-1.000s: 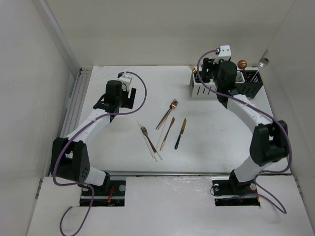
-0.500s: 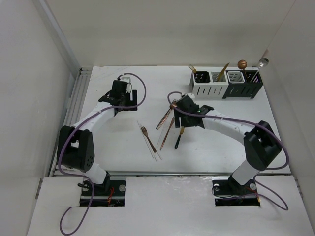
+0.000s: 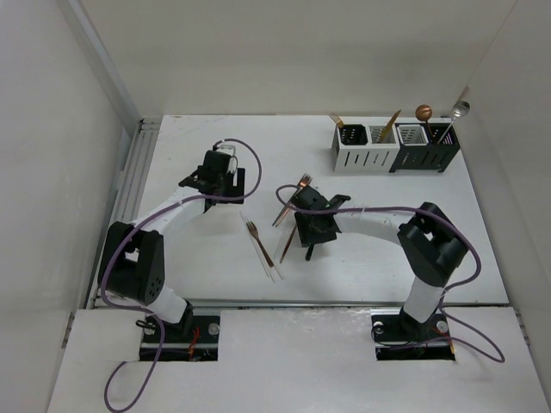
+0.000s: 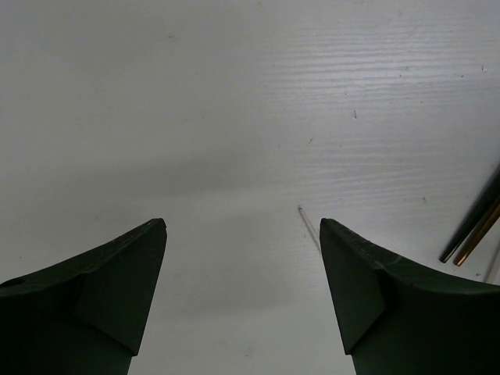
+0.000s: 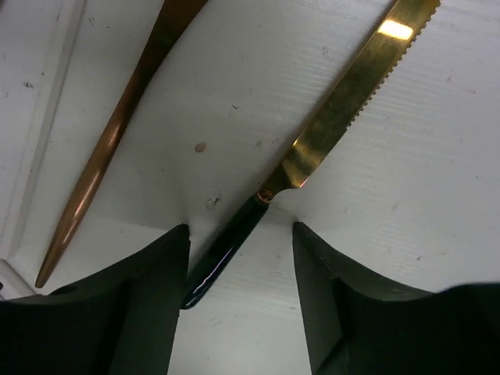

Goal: Sort the eating utensils into containers

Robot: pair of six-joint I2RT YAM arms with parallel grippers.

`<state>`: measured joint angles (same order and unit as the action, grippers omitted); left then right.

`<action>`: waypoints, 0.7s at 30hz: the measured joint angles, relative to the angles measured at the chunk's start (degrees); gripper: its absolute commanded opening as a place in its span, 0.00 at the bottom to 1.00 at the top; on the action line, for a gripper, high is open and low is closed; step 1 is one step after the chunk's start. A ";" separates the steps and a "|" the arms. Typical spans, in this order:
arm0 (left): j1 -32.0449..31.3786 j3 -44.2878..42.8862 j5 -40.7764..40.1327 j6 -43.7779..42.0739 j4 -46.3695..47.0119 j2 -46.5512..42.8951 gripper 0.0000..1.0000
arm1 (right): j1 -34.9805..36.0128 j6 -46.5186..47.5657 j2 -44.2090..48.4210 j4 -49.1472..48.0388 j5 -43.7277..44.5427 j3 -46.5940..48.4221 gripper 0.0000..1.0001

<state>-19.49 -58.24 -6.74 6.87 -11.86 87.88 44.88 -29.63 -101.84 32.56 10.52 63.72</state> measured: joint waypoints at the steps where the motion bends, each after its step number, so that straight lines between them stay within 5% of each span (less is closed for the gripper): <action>1: -0.04 0.24 -0.24 0.00 0.20 -0.04 0.77 | 0.22 0.00 0.22 -0.61 -0.63 -0.26 0.54; 6: -0.33 1.31 -1.49 -0.46 0.96 -0.46 0.78 | 0.22 0.13 0.24 -1.97 -0.96 -0.76 0.10; 8: -0.76 1.55 -1.97 -0.61 1.14 -0.63 0.78 | -0.13 -0.13 0.48 -2.80 -1.36 -1.16 0.00; 16: -2.27 1.55 -3.54 -1.49 1.90 -1.99 0.78 | -4.68 -2.56 6.58 -2.93 0.72 -6.86 0.00; 21: -3.54 1.55 -4.96 -2.01 2.03 -2.89 0.78 | -5.27 5.05 12.24 -0.42 3.93 -1.11 0.00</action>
<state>-23.03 -56.69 -11.70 4.86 -9.82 84.99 39.62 -24.58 -89.60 32.14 14.46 62.61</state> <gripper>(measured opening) 0.779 0.067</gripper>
